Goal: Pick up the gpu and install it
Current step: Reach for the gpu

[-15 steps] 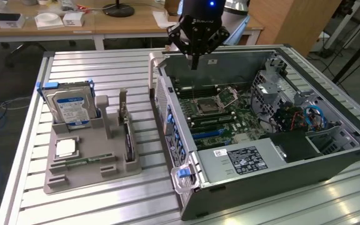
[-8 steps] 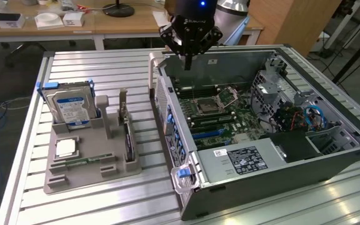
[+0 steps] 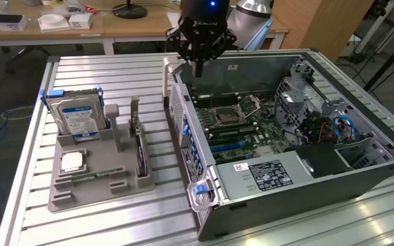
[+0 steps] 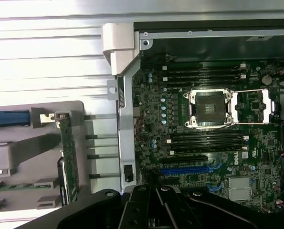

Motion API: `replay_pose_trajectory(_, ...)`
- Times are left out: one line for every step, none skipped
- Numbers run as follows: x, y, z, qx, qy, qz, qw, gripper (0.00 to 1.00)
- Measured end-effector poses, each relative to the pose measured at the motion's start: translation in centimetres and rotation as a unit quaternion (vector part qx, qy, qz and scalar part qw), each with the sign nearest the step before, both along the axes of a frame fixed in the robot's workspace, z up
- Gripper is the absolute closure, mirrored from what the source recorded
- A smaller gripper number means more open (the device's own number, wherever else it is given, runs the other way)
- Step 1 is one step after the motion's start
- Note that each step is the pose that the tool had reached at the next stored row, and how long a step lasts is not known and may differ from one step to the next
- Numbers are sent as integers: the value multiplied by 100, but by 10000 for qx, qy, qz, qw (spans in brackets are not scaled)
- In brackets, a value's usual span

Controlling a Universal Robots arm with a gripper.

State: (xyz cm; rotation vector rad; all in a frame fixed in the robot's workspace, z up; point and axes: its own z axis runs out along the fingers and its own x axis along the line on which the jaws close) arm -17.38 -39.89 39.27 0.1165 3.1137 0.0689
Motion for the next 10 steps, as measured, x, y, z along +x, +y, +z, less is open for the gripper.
replay_pose_trajectory(-21,0,0,0,0,0,10000,89)
replay_pose_trajectory(-44,0,0,0,0,0,10000,89)
replay_pose_trajectory(-62,0,0,0,0,-1,10000,89)
replay_pose_trajectory(-82,0,-1,0,0,-1,10000,89)
replay_pose_trajectory(-101,0,-1,0,0,0,10000,89)
replay_pose_trajectory(-122,0,-1,0,0,0,10000,89)
replay_pose_trajectory(-142,0,-1,0,0,0,10000,89)
replay_pose_trajectory(-160,0,-1,0,0,0,10000,89)
replay_pose_trajectory(-180,0,-1,0,0,0,10000,89)
replay_pose_trajectory(-204,0,-2,0,0,0,10000,89)
